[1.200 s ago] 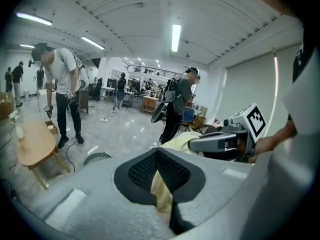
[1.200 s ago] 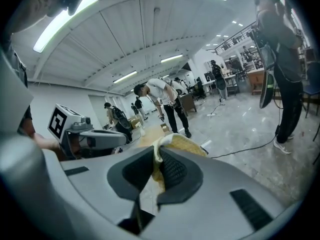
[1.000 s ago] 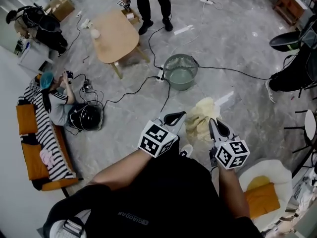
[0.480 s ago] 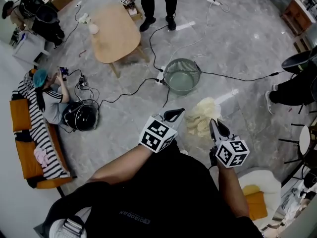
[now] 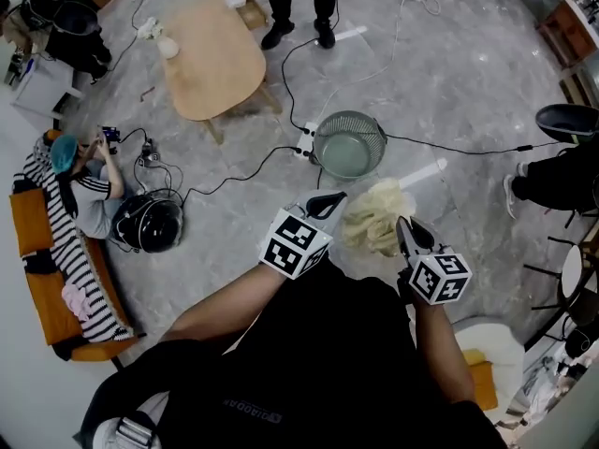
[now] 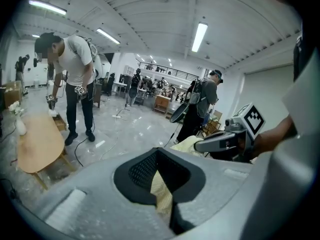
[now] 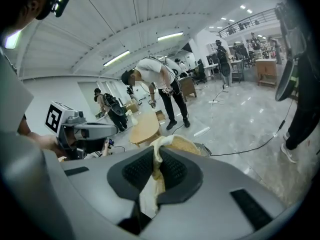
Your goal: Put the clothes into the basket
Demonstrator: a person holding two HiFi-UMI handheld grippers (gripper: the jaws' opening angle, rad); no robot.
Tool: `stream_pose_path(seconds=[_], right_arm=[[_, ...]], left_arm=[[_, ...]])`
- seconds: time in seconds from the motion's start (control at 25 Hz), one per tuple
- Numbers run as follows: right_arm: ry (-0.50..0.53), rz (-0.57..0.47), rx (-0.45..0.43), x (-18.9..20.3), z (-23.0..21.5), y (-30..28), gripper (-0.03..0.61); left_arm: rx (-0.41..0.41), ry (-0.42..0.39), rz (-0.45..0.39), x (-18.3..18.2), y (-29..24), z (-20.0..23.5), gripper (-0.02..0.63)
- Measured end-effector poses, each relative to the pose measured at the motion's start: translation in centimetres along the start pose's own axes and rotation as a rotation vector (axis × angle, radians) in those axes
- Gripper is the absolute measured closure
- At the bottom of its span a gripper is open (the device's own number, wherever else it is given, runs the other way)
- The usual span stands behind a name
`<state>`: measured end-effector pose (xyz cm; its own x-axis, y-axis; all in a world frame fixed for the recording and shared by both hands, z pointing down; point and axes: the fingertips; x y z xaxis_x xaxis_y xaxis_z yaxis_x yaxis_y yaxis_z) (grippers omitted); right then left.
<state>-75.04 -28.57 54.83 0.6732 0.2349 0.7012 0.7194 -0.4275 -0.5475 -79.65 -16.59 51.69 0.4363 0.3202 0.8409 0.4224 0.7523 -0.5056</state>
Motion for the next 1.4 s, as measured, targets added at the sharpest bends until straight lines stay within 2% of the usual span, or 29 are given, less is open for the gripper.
stream_pose_path(seconds=[0.16, 0.4, 0.68, 0.92, 1.08, 1.24, 1.4], right_arm=[[-0.007, 0.005, 0.019, -1.1, -1.5, -4.1, 0.543], [0.020, 0.059, 0.064, -1.4, -5.2, -10.9, 0.543], [0.000, 0.157, 0.058, -0.2, -11.1, -20.6, 0.543], [-0.018, 0.228, 0.051, 0.6, -15.4, -27.8, 0.543], [-0.062, 0.207, 0.030, 0.1, -17.4, -31.2, 0.542], [-0.063, 0.166, 0.018, -0.7, -18.8, -34.2, 0.543], [-0.075, 0.190, 0.035, 2.3, -21.0, -36.2, 0.541]], left_arm=[[-0.006, 0.005, 0.019, 0.3, -0.3, 2.4, 0.614], [-0.052, 0.076, 0.020, 0.9, -1.4, 5.3, 0.614], [-0.168, 0.155, 0.061, 2.7, -4.1, 8.4, 0.614], [-0.243, 0.229, 0.137, 5.9, -7.5, 10.1, 0.614], [-0.253, 0.259, 0.161, 7.3, -9.6, 10.3, 0.614], [-0.268, 0.281, 0.175, 8.3, -11.0, 10.6, 0.614], [-0.274, 0.293, 0.194, 9.4, -11.8, 10.6, 0.614]])
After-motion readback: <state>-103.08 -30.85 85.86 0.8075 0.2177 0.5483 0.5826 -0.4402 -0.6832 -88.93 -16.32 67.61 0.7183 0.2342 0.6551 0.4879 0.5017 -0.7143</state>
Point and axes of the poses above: the fingertips, and each gripper's own axes: y backward along the fingers, z to its left, x out of its underside, and after that the axes turned 4 degrees about -y, right-handed
